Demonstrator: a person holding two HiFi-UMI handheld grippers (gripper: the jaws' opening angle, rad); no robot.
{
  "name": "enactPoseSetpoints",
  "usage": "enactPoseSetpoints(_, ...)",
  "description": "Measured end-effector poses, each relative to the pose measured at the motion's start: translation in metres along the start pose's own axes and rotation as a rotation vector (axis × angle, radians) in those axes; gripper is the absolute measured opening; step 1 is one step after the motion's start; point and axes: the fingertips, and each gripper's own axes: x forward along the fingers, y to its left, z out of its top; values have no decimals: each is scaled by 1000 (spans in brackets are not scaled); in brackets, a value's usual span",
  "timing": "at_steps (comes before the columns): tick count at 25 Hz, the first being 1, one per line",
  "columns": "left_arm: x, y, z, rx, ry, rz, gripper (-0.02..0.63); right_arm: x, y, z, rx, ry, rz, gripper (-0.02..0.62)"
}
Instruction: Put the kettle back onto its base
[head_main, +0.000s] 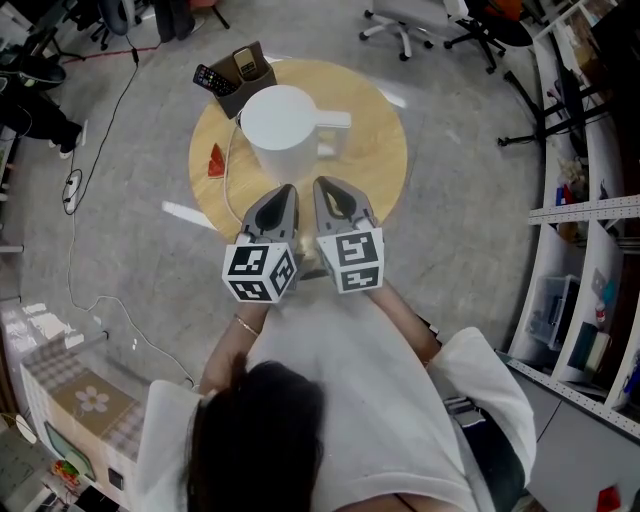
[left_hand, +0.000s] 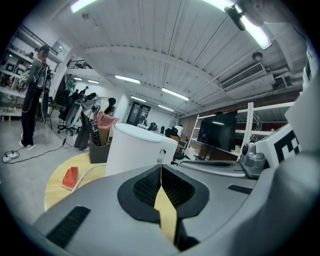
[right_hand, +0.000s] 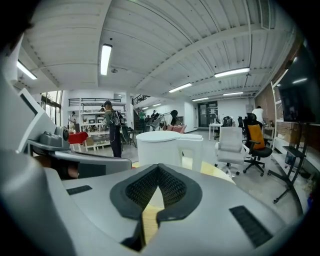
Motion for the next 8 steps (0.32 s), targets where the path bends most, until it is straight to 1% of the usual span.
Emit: enactPoseSetpoints(8, -1, 1, -11, -13, 18, 10, 26, 0, 5, -4, -25, 6, 14, 26)
